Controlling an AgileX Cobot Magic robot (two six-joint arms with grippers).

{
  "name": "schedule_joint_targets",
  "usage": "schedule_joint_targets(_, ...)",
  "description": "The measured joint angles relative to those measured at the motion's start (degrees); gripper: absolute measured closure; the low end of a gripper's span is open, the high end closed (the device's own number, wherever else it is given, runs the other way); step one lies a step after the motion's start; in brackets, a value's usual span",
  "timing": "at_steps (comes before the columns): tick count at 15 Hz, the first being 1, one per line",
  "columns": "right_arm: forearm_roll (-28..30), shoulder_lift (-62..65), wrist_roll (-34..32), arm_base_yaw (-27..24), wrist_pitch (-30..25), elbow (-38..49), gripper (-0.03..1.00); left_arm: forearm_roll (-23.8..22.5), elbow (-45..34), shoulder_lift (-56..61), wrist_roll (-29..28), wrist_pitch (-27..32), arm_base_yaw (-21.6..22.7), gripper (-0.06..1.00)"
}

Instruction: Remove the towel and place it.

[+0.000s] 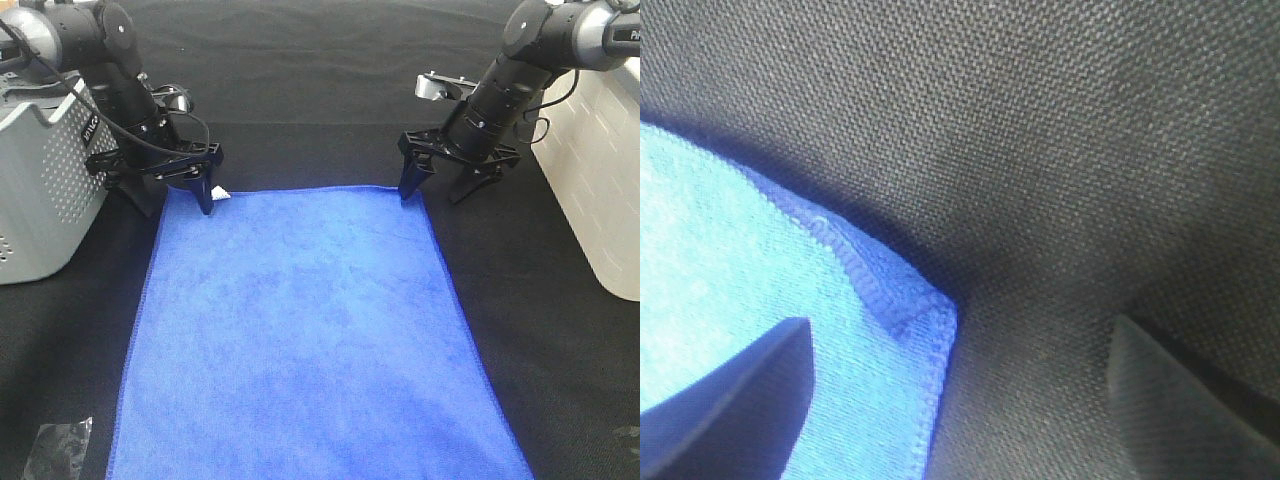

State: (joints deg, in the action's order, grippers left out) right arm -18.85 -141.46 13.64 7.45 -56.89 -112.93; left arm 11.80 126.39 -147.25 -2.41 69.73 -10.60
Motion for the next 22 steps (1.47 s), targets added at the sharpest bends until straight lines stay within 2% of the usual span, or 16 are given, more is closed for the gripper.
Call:
schedule_joint_targets(3,-3.32,-0.23,-0.63,0.11,0.57,0.00,0.18,2.23,0.00,0.00,1.15,0.00,-0.11,0.17)
schedule_joint_targets(10,-2.01,-0.57,-0.86,6.59,4.07,0.00,0.20,5.04,0.00,-0.11,2.41,-2.46,-5.90,0.17)
schedule_joint_targets(13,-0.29,-0.69,-0.86,6.65,4.07,0.00,0.28,5.39,0.00,-0.17,2.41,-2.52,-5.96,0.25)
schedule_joint_targets(15,1.55,-0.86,-0.86,6.65,3.67,-0.40,0.46,3.72,0.00,-0.40,2.41,-2.52,-5.96,0.44)
schedule_joint_targets(19,2.69,-2.18,-0.92,6.65,1.89,-3.44,0.93,2.64,0.00,-0.57,2.69,-2.75,-5.96,0.85)
schedule_joint_targets(20,2.86,-2.41,-0.92,6.65,1.83,-4.41,0.94,2.64,0.00,-0.57,3.90,-2.75,-5.96,0.90)
schedule_joint_targets(22,2.92,-2.41,-0.92,6.65,1.78,-5.04,0.94,2.64,0.00,-0.57,5.61,-2.81,-5.96,0.91)
